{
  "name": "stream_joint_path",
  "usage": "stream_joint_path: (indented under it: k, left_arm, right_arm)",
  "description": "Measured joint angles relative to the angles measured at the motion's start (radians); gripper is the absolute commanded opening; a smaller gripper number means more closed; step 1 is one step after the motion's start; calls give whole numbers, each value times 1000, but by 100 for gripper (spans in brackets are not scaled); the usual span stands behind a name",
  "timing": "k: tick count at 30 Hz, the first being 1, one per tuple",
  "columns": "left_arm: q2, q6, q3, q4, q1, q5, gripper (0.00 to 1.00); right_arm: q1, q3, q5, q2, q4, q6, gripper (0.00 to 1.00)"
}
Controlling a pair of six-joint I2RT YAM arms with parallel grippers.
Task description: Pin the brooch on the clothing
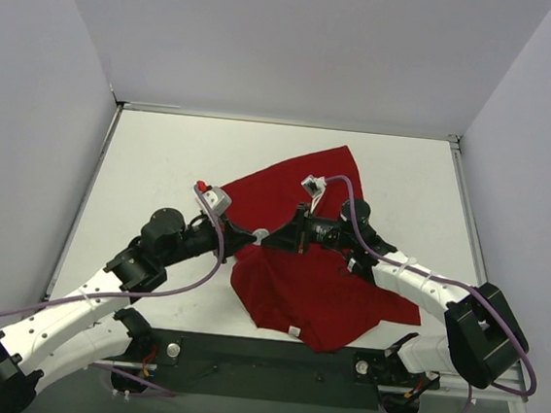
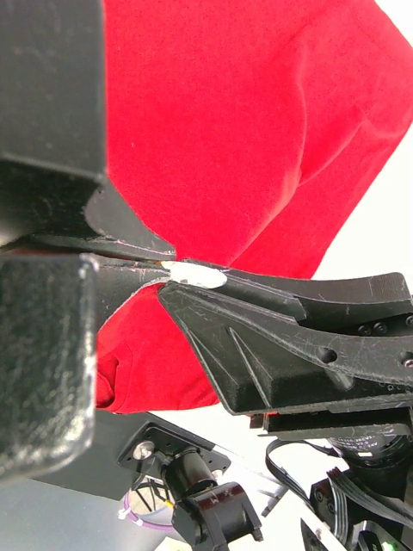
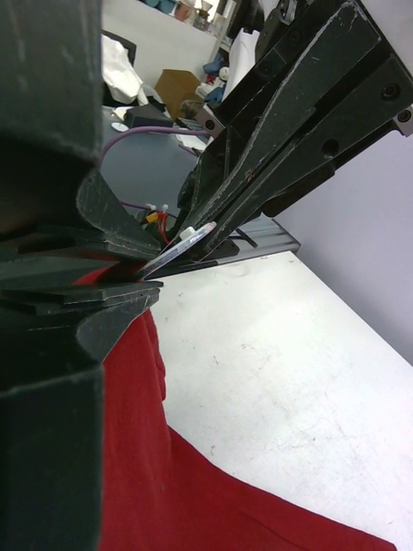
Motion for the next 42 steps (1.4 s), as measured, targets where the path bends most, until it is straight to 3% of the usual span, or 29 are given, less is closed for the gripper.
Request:
stream_joint_path:
  k: [4, 15, 18, 22, 25, 37, 40, 42]
  left_arm:
    - [-10, -7, -5, 5, 0, -8, 0]
    - [-33, -6, -15, -37, 9, -51, 0]
    - [-32, -5, -15, -40, 9, -53, 0]
    - [-23, 1, -15, -40, 9, -51, 0]
    - [-8, 5, -15, -40, 9, -40, 0]
    - [46, 6, -3, -37, 10, 49, 0]
    - [49, 6, 4, -36, 10, 64, 0]
    - [51, 5, 9, -32, 10, 71, 0]
  right_arm:
    - [0, -2, -2, 1, 16, 10, 18]
    - [-60, -24, 55, 1, 38, 15, 31]
    - [-59, -24, 53, 1, 40, 14, 43]
    - [-51, -25, 42, 2, 53, 4, 65]
    - [-37, -27, 29, 2, 59, -21, 74]
    - [11, -46, -18, -8, 52, -125, 79]
    - [19, -46, -25, -8, 51, -137, 75]
    - [23, -46, -34, -8, 51, -142, 67]
